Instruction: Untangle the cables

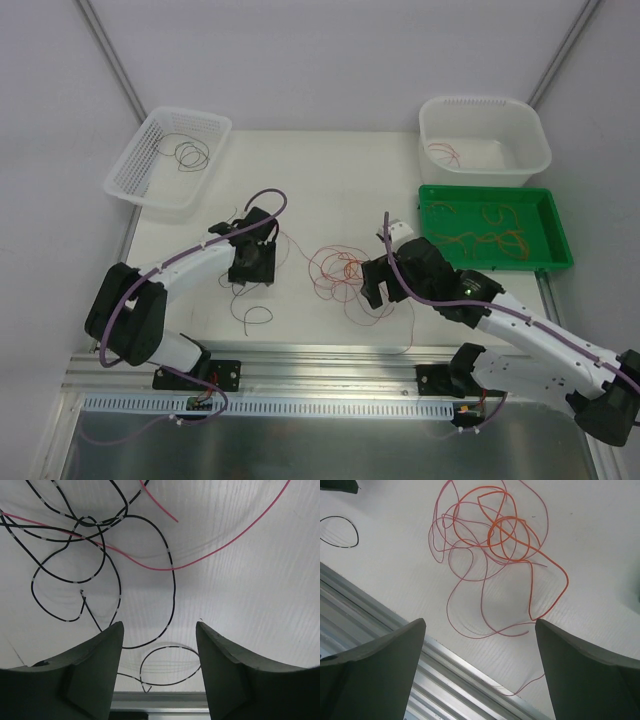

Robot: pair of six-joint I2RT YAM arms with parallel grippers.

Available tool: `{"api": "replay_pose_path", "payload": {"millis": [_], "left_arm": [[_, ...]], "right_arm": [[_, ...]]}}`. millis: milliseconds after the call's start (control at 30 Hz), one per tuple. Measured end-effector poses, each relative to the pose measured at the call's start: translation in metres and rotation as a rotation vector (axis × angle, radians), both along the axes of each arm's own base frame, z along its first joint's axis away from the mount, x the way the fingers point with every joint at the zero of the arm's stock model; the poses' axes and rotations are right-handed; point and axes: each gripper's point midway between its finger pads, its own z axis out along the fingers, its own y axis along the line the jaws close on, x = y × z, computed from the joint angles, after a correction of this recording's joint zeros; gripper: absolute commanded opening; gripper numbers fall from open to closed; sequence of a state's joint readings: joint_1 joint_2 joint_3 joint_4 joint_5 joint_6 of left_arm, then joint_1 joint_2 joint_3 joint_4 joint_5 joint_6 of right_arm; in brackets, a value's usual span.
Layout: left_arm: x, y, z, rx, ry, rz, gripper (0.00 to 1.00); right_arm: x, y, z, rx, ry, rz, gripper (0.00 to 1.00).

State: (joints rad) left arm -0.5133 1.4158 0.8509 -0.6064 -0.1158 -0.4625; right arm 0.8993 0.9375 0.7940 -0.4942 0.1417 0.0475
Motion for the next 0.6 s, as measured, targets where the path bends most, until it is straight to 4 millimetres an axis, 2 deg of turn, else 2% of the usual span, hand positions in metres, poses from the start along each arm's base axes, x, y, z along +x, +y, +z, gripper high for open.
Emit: {"api": "replay_pose_path", "payload": {"millis": [33, 67, 200, 267, 333, 367, 400, 433, 467, 600], "left_arm": [[0.004, 0.0, -0.001, 0.019, -0.005, 0.002, 0.51], [0.007, -0.001, -0.001, 0.033, -0.011, -0.001, 0.34], [0.014, -0.005, 0.0, 0.07, -0.034, -0.02, 0.03], [0.018, -0.007, 0.003, 0.074, -0.049, -0.025, 0.0], [0.021, -0.009, 0.007, 0.076, -0.066, -0.031, 0.0], [0.022, -0.01, 0.008, 0.074, -0.071, -0.031, 0.04], [0.023, -0.009, 0.009, 0.074, -0.076, -0.031, 0.13], [0.022, -0.009, 0.01, 0.074, -0.079, -0.034, 0.34], [0.023, -0.008, 0.011, 0.076, -0.082, -0.04, 0.41], [0.022, -0.007, 0.012, 0.082, -0.084, -0.036, 0.5]], "right_arm": [[-0.002, -0.002, 0.001, 0.009, -0.008, 0.0, 0.96], [-0.003, -0.004, 0.003, 0.018, -0.016, 0.0, 0.96], [-0.006, -0.009, 0.005, 0.032, -0.035, 0.002, 0.96], [-0.006, -0.01, 0.005, 0.029, -0.04, 0.003, 0.96], [-0.005, -0.011, 0.004, 0.023, -0.044, 0.003, 0.96], [-0.006, -0.012, 0.003, 0.019, -0.046, 0.004, 0.96], [-0.006, -0.013, 0.003, 0.018, -0.049, 0.004, 0.96], [-0.006, -0.013, 0.003, 0.017, -0.051, 0.004, 0.96], [-0.006, -0.014, 0.004, 0.018, -0.054, 0.004, 0.96], [-0.005, -0.016, 0.008, 0.027, -0.072, 0.0, 0.96]]}}
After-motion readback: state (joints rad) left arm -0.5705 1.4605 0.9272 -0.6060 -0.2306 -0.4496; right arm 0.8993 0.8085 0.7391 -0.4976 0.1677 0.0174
